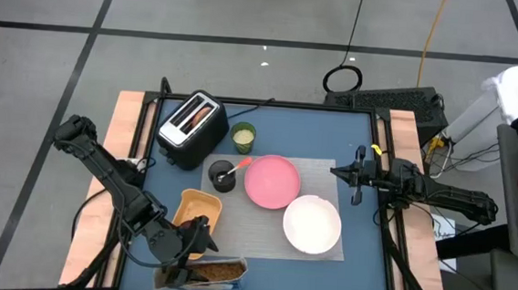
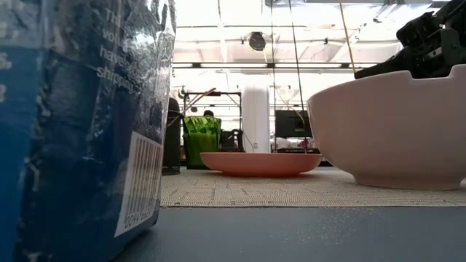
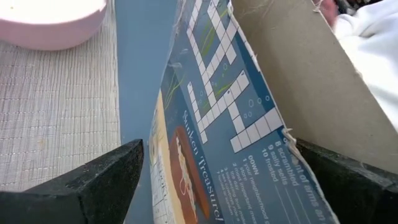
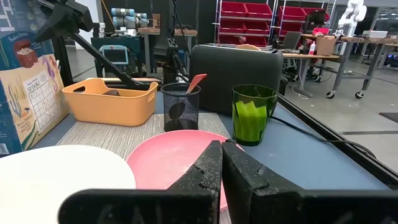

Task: Arrange a breakfast setting
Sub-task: Pour the cereal in the bowl

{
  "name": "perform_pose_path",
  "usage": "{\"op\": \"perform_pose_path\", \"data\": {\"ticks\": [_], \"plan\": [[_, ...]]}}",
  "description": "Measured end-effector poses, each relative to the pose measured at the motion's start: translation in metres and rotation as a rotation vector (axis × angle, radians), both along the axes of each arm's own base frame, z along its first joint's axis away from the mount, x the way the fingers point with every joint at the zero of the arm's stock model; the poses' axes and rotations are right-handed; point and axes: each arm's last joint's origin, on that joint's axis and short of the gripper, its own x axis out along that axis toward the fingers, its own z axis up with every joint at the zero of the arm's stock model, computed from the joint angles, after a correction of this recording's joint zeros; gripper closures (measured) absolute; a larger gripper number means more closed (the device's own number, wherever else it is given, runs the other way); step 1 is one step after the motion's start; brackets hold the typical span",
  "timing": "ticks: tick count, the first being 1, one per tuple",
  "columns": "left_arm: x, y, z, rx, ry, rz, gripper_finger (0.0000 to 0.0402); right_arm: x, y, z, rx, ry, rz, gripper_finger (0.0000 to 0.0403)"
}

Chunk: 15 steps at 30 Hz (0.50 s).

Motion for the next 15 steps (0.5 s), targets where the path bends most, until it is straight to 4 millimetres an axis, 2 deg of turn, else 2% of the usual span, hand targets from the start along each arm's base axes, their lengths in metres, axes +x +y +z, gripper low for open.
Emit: {"op": "perform_pose_path", "data": {"ticks": [11, 15], "plan": [[0.0016, 0.0023, 0.0001, 0.01, -0.01, 0.034, 0.0002, 0.0, 0.0, 0.0, 0.0, 0.0, 0.0, 0.0401], [0.0043, 0.0059, 0.0001, 0.004, -0.012, 0.099, 0.0002, 0.0, 0.0, 0.0, 0.0, 0.0, 0.0, 0.0401]]}}
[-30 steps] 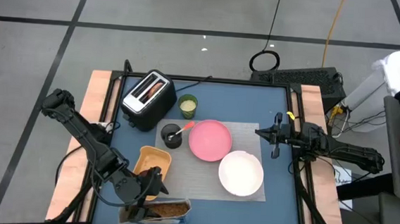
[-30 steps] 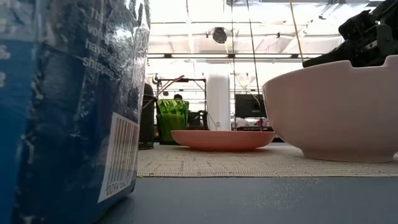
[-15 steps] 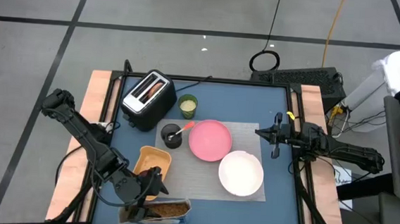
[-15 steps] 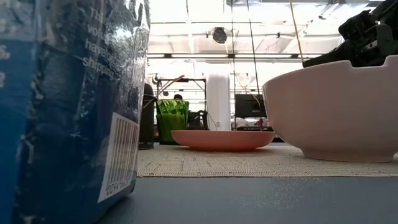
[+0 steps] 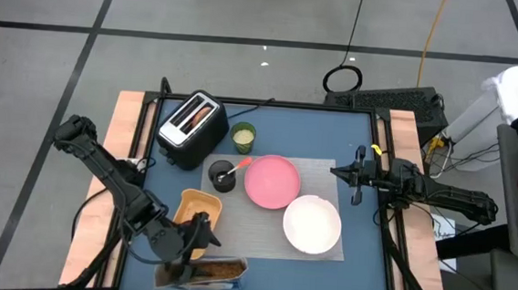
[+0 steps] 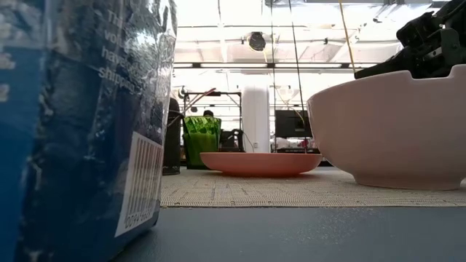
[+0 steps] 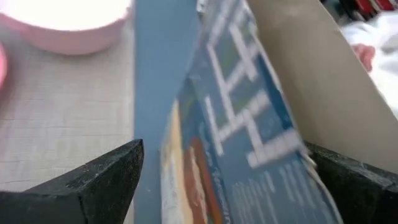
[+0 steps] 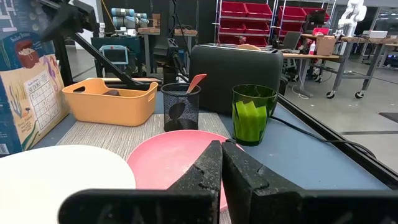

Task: Arrange a breakfast setting
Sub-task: Pour the cereal in the bowl

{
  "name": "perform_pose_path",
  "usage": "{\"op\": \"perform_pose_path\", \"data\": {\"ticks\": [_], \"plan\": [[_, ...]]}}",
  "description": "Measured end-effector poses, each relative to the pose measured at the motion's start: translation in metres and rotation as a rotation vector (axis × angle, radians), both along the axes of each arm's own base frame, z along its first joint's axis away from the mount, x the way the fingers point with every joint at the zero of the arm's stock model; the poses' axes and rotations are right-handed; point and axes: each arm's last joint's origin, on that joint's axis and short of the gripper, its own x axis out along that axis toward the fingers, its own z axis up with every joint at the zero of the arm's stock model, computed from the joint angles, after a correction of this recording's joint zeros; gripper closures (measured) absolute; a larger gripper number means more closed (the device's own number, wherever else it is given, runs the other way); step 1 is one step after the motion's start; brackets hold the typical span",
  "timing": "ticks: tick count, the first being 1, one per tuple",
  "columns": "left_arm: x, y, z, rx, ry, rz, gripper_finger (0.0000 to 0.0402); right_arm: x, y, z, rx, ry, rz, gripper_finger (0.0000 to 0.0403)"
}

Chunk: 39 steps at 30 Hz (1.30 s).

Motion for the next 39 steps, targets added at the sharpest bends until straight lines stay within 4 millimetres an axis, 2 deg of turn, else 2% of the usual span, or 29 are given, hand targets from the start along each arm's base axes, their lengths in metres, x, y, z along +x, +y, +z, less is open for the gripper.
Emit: {"op": "perform_pose_path", "data": {"ticks": [8, 12, 18, 32, 36, 39], "plan": [[0.0061, 0.0084, -0.0004, 0.0, 0.005, 0.039, 0.0005, 0.0, 0.0, 0.0, 0.0, 0.0, 0.0, 0.0401], [0.0055, 0.0081, -0.0008, -0.006, 0.016, 0.025, 0.003, 0.0, 0.0, 0.0, 0.0, 0.0, 0.0, 0.0401], [0.0054, 0.0082, -0.0006, -0.006, 0.015, 0.022, 0.0104, 0.0, 0.0, 0.0, 0.0, 0.0, 0.0, 0.0401], [0.0063, 0.0072, 0.0021, -0.024, -0.008, 0.017, 0.0343, 0.0, 0.0, 0.0, 0.0, 0.0, 0.0, 0.0401], [0.0065, 0.0072, 0.0023, -0.026, -0.009, 0.018, 0.039, 0.0, 0.0, 0.0, 0.0, 0.0, 0.0, 0.0401], [0.0068, 0.0069, 0.0028, -0.033, -0.014, 0.018, 0.0394, 0.0, 0.0, 0.0, 0.0, 0.0, 0.0, 0.0401]]}}
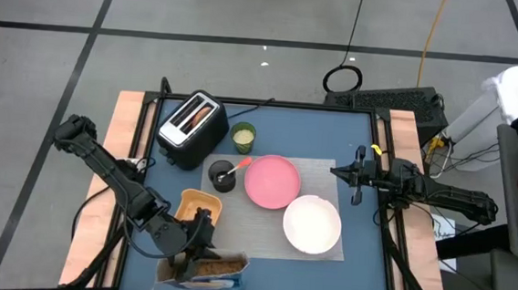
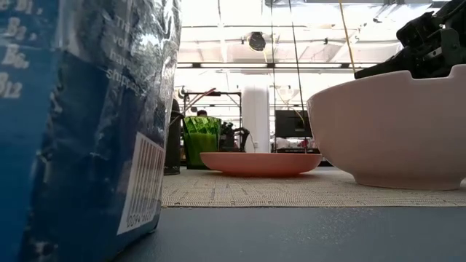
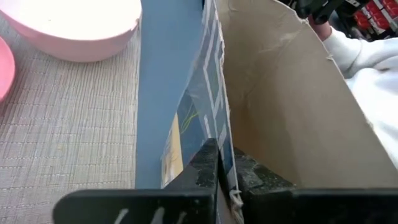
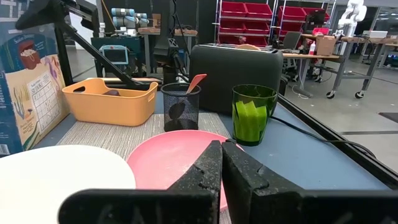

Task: Arrange a breakfast setting
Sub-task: Pour the cereal in the bowl

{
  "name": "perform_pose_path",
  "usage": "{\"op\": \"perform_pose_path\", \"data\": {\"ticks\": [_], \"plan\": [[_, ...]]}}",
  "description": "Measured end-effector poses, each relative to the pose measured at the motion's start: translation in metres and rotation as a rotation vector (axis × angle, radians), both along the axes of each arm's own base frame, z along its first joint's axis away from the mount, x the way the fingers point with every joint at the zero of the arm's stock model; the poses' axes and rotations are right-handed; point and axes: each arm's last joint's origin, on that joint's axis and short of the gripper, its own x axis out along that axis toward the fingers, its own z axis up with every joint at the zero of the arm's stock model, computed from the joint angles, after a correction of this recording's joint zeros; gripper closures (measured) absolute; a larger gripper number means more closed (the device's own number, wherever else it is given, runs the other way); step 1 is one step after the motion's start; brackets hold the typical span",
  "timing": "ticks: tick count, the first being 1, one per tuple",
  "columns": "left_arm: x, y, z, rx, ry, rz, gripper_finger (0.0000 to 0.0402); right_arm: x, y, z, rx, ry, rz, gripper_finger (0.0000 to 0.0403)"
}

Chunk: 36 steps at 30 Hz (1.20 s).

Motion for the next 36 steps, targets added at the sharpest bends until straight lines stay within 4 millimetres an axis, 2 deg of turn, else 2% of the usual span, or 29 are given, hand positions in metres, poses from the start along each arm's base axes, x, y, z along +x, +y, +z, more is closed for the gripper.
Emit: {"op": "perform_pose_path", "data": {"ticks": [8, 19, 36], "plan": [[0.003, -0.001, 0.006, 0.005, -0.073, -0.013, 0.0396, 0.0, 0.0, 0.0, 0.0, 0.0, 0.0, 0.0401], [0.011, 0.012, 0.017, 0.011, -0.17, 0.006, 0.0398, 0.0, 0.0, 0.0, -0.001, -0.001, 0.0, 0.0401], [0.029, 0.027, 0.038, -0.131, -0.354, 0.033, 0.0398, 0.0, 0.0, 0.001, -0.001, -0.006, 0.0, 0.0401]]}}
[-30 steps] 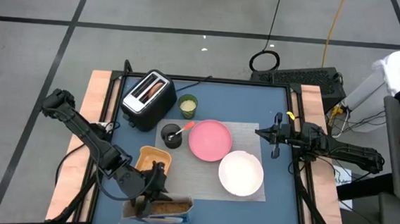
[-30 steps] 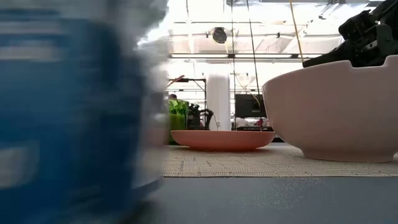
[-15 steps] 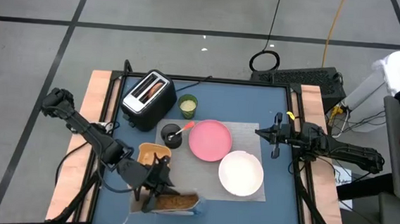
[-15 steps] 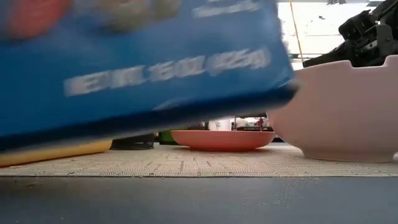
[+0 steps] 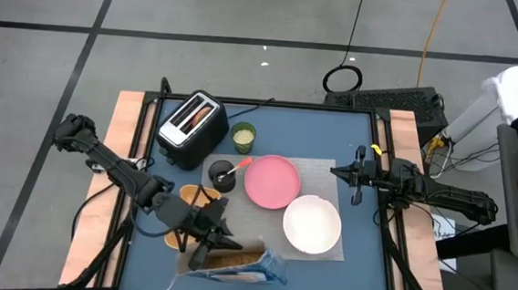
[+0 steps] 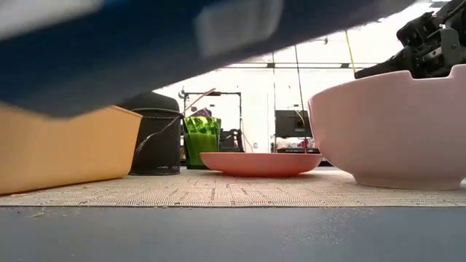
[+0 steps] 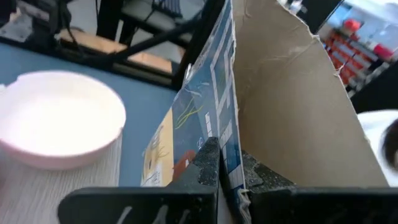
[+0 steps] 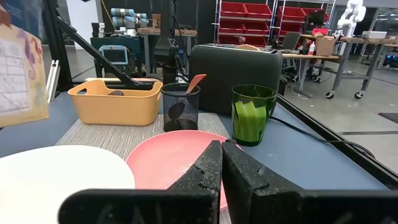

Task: Arrange a breakfast setting
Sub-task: Pour the cereal in the bowl

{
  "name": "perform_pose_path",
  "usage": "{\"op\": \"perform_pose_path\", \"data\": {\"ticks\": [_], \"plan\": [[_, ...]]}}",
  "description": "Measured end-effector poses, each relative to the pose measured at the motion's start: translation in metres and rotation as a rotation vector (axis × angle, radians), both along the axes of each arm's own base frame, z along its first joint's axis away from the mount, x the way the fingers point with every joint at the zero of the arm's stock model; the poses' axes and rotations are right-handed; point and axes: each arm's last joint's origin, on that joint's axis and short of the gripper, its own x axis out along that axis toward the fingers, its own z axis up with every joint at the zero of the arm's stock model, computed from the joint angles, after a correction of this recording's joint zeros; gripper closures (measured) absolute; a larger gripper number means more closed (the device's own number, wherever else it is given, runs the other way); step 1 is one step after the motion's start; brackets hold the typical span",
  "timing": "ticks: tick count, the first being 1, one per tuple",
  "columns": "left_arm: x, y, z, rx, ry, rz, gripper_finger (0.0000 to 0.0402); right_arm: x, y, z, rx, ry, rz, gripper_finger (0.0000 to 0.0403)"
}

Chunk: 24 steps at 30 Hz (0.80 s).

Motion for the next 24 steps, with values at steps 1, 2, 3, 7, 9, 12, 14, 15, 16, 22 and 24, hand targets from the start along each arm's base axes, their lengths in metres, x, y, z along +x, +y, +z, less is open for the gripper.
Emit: {"op": "perform_pose_path", "data": {"ticks": [1, 2, 3, 7, 9, 12, 14, 15, 16, 22, 24], "plan": [[0.001, 0.001, 0.001, -0.006, -0.011, 0.005, 0.0398, 0.0, 0.0, 0.0, 0.0, 0.0, 0.0, 0.0401], [0.002, 0.003, 0.002, -0.011, -0.018, 0.01, 0.0398, 0.0, 0.0, 0.0, 0.0, 0.0, 0.0, 0.0401], [0.003, 0.004, 0.003, -0.016, -0.025, 0.012, 0.0398, 0.0, 0.0, 0.0, 0.0, 0.0, 0.0, 0.0401], [0.008, 0.012, 0.007, -0.047, -0.055, 0.002, 0.0398, 0.0, 0.0, 0.004, -0.007, -0.038, 0.001, 0.0401], [0.011, 0.016, 0.008, -0.058, -0.063, 0.012, 0.0398, 0.001, 0.0, 0.008, -0.014, -0.081, 0.003, 0.0401], [0.015, 0.024, 0.008, -0.062, -0.062, 0.016, 0.0398, 0.0, 0.0, 0.016, -0.027, -0.161, 0.003, 0.0401], [0.017, 0.03, 0.008, -0.067, -0.061, 0.015, 0.0398, 0.0, 0.0, 0.017, -0.029, -0.174, 0.003, 0.0401], [0.018, 0.033, 0.008, -0.069, -0.06, 0.015, 0.0398, 0.0, 0.0, 0.017, -0.029, -0.176, 0.003, 0.0401], [0.02, 0.035, 0.008, -0.071, -0.059, 0.016, 0.0398, 0.0, 0.0, 0.018, -0.024, -0.181, 0.003, 0.0401], [0.026, 0.052, 0.008, -0.083, -0.058, 0.022, 0.0399, 0.0, 0.0, 0.019, 0.115, -0.216, 0.004, 0.0373], [0.028, 0.056, 0.008, -0.094, -0.054, 0.02, 0.0399, 0.0, 0.0, 0.021, 0.148, -0.232, 0.005, 0.0345]]}}
